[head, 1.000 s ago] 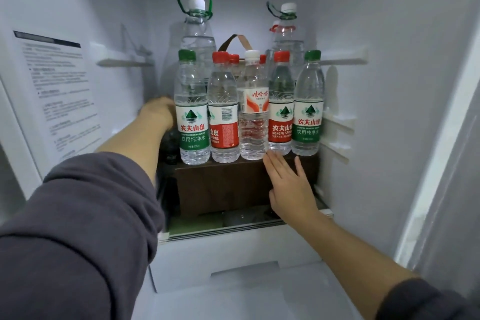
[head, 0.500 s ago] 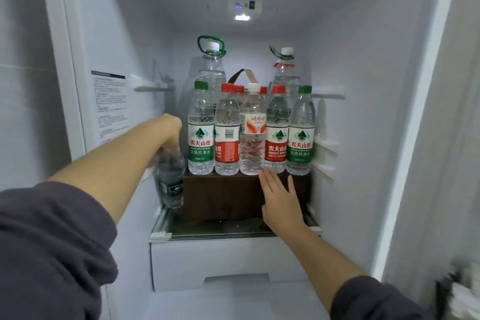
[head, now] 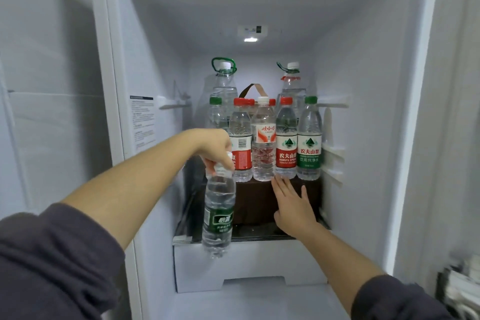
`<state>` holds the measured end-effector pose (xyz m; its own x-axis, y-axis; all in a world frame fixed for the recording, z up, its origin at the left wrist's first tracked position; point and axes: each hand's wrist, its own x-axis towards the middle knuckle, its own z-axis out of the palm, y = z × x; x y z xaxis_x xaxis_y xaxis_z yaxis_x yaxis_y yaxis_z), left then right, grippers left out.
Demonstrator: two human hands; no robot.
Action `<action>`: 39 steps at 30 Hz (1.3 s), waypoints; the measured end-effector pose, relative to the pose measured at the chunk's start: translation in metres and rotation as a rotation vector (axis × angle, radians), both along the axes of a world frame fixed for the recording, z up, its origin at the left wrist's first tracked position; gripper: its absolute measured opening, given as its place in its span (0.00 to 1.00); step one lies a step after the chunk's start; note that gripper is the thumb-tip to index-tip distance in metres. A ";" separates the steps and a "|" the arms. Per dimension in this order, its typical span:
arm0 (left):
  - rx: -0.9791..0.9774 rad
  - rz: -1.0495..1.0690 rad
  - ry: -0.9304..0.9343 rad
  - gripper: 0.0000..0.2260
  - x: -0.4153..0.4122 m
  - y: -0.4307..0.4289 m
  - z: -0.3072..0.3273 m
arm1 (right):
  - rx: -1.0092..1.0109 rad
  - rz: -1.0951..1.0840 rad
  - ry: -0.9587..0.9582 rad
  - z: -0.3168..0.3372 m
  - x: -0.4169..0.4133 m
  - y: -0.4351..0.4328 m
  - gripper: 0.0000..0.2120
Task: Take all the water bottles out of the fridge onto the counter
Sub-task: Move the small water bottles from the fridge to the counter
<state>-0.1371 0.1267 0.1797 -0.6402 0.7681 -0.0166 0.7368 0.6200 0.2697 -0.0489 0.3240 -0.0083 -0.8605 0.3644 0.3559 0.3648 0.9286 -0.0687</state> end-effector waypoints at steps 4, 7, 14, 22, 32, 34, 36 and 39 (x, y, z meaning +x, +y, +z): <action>0.014 -0.081 -0.009 0.10 0.005 0.032 -0.013 | -0.396 0.067 0.179 -0.022 0.005 -0.009 0.38; 0.032 -0.124 -0.021 0.12 0.008 0.052 -0.023 | -0.848 0.169 0.279 -0.034 0.013 -0.018 0.39; 0.142 -0.225 0.026 0.12 0.007 0.077 -0.020 | -1.160 0.371 0.164 -0.012 0.027 -0.022 0.32; 0.348 -0.198 0.016 0.14 -0.006 0.081 -0.035 | -1.035 0.195 0.321 -0.008 0.011 -0.013 0.28; 0.917 0.054 0.205 0.06 -0.040 0.047 -0.073 | -1.019 0.146 0.358 -0.014 0.003 -0.003 0.30; 1.005 0.230 0.310 0.09 -0.054 0.032 -0.083 | -1.001 0.129 0.376 -0.014 0.001 -0.004 0.30; 1.059 0.355 0.308 0.15 -0.066 0.023 -0.090 | -0.981 0.123 0.378 -0.014 -0.001 -0.004 0.30; 1.076 0.414 0.133 0.31 -0.078 0.024 -0.092 | -0.948 0.102 0.400 -0.015 -0.004 -0.006 0.30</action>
